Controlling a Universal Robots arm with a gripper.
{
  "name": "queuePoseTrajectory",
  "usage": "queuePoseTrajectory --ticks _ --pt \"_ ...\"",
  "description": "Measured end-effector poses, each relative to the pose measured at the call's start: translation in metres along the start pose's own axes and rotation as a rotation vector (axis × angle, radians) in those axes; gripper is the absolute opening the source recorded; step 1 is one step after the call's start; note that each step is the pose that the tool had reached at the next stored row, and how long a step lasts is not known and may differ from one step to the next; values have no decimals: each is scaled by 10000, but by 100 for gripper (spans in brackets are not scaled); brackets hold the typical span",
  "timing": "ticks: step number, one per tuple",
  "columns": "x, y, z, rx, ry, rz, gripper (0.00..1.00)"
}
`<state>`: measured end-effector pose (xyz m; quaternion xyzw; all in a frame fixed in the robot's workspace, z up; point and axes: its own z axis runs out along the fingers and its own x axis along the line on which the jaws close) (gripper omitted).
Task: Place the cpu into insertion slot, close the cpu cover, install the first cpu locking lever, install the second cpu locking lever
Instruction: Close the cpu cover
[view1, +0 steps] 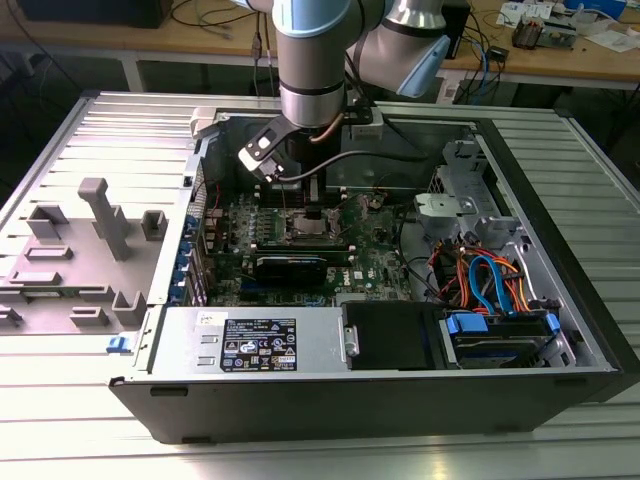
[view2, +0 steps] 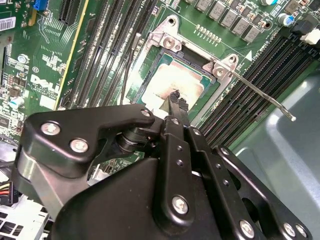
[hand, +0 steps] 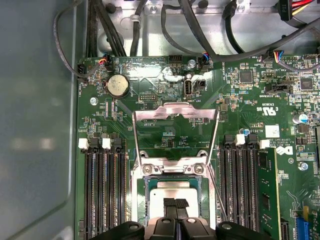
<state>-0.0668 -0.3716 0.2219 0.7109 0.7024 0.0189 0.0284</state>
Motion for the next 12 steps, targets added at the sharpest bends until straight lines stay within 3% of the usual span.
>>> queuePoseTrajectory --ticks 12 --pt "-1 4 -54 0 0 0 11"
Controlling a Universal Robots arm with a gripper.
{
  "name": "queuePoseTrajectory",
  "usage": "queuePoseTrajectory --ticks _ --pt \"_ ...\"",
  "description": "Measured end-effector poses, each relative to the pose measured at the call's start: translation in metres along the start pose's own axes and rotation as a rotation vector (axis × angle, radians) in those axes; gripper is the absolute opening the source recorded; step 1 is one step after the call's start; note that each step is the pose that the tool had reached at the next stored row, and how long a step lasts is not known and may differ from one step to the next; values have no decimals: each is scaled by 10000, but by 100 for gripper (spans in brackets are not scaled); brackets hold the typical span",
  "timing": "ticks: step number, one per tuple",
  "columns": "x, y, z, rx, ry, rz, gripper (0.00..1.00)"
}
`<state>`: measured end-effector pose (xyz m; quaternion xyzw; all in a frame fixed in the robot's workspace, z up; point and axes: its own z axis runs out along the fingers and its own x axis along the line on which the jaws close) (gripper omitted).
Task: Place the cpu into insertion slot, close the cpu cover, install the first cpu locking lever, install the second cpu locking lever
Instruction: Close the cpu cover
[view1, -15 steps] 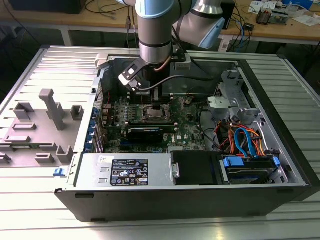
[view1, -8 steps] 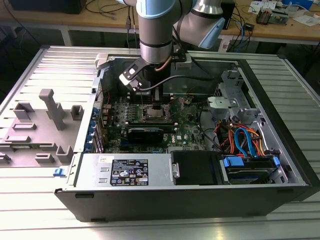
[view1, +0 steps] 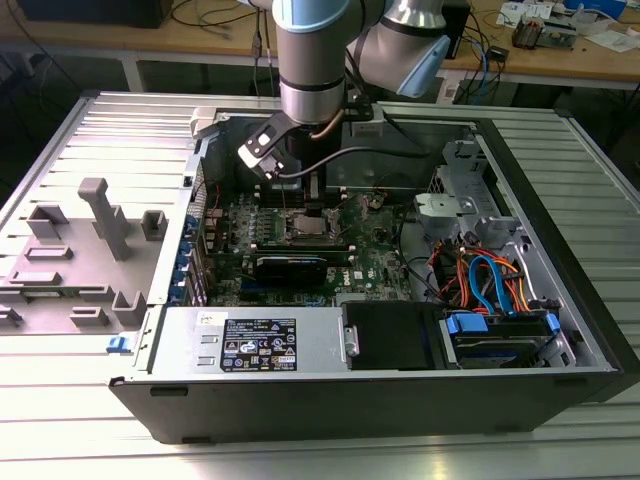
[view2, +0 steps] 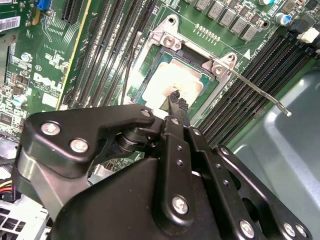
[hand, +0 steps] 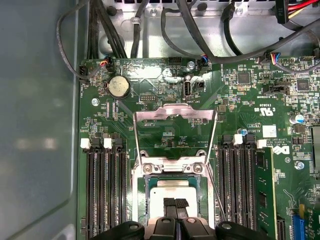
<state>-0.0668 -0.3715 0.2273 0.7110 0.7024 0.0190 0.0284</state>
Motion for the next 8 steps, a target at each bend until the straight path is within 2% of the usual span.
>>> queuePoseTrajectory --ticks 8 --pt "-1 2 -33 0 0 -1 11"
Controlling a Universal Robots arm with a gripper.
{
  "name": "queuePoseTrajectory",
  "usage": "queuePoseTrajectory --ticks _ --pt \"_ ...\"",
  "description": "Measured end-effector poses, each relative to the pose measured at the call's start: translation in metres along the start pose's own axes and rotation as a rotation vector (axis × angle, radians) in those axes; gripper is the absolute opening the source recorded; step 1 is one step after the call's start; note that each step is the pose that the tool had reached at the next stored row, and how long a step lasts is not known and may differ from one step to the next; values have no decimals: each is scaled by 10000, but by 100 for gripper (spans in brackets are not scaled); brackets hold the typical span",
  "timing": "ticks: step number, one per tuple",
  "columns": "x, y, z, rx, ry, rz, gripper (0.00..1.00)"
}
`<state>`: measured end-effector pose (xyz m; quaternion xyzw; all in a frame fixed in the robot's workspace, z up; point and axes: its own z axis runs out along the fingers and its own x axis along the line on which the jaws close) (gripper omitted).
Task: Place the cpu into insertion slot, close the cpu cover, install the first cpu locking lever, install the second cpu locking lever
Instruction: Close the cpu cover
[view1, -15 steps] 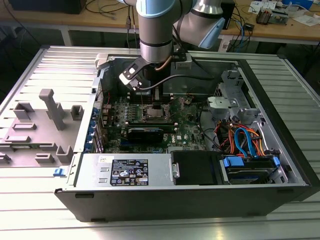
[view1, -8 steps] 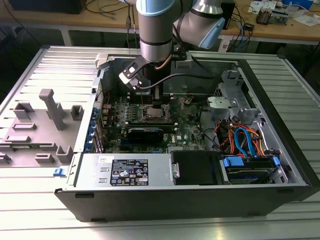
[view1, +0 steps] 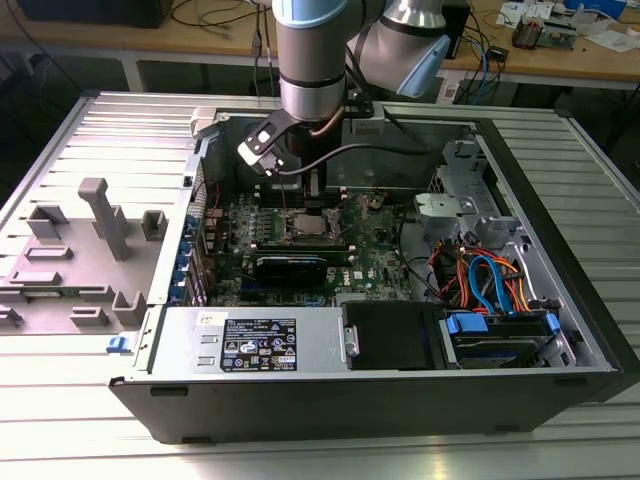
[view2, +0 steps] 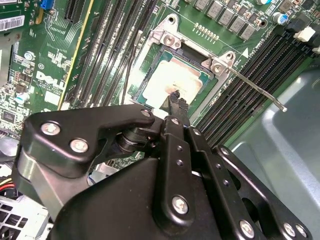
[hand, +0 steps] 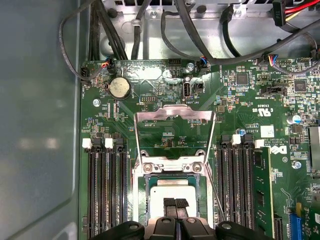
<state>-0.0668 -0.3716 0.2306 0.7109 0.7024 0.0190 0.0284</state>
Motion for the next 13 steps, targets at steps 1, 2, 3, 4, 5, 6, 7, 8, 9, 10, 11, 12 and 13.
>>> queuePoseTrajectory --ticks 1,2,3,4,5,6,7,8,9,10,11,12,13 --pt "0 0 -4 0 0 0 11" --pt "0 0 -5 0 0 1 11" --pt "0 0 -7 0 0 0 11" --pt "0 0 -8 0 0 0 11" --pt "0 1 -9 -1 0 0 11" --pt "0 1 -11 0 -1 0 11" --pt "0 1 -15 1 -2 0 11" --pt "0 1 -19 0 -1 0 11" --pt "0 1 -23 0 -1 0 11" --pt "-1 2 -27 0 -1 0 11" --pt "-1 2 -35 0 -1 0 11" --pt "0 3 -42 -1 1 0 11" --pt "-1 4 -60 -1 0 0 11"
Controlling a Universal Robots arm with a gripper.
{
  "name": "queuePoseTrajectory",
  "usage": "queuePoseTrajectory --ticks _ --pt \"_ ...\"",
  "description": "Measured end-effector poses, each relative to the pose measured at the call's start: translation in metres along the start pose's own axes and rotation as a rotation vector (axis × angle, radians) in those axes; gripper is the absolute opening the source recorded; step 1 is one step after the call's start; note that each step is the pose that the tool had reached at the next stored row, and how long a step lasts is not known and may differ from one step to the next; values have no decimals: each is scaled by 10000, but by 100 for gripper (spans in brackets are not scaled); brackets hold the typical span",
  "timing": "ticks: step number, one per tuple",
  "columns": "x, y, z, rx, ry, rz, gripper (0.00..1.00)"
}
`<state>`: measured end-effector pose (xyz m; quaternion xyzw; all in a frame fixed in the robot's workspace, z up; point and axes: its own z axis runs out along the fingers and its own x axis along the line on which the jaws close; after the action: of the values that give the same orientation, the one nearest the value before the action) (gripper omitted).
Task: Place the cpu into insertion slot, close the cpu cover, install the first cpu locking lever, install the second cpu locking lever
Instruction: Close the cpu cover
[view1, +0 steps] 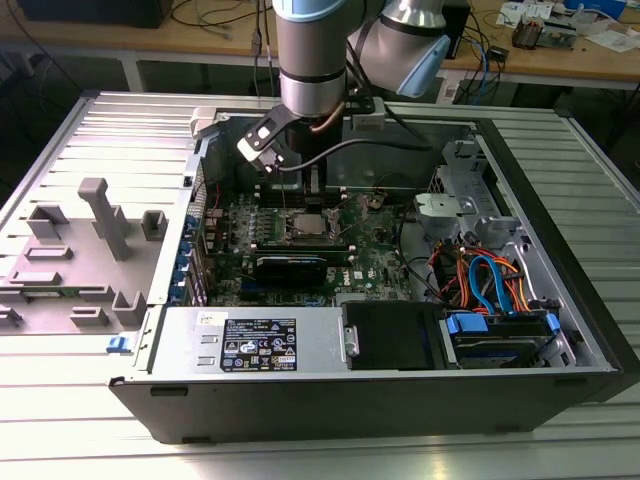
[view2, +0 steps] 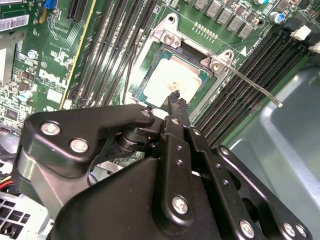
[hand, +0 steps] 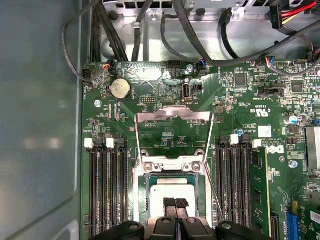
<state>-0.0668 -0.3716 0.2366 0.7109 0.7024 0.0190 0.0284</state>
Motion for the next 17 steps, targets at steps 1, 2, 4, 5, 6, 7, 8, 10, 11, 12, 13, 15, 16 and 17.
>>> queuePoseTrajectory --ticks 1,2,4,5,6,7,8,10,11,12,13,15,16,17 --pt "0 1 -21 1 -1 -1 11" --pt "0 2 -31 1 0 -3 11" --pt "-1 4 -54 1 1 -11 11" --pt "-1 4 -62 1 0 -13 11" --pt "-1 5 -71 1 0 -15 11" --pt "-1 7 -102 0 0 -20 11" --pt "-2 8 -118 0 1 -22 11" --pt "-2 12 -169 0 -1 -25 11" --pt "-3 13 -193 0 -6 -26 11" --pt "-3 15 -224 0 -7 -26 11" --pt "-3 20 -246 0 -7 -28 11" --pt "-3 43 -249 0 -7 -27 11" --pt "-3 62 -248 2 -8 -27 11" --pt "-2 77 -247 7 -8 -26 11"
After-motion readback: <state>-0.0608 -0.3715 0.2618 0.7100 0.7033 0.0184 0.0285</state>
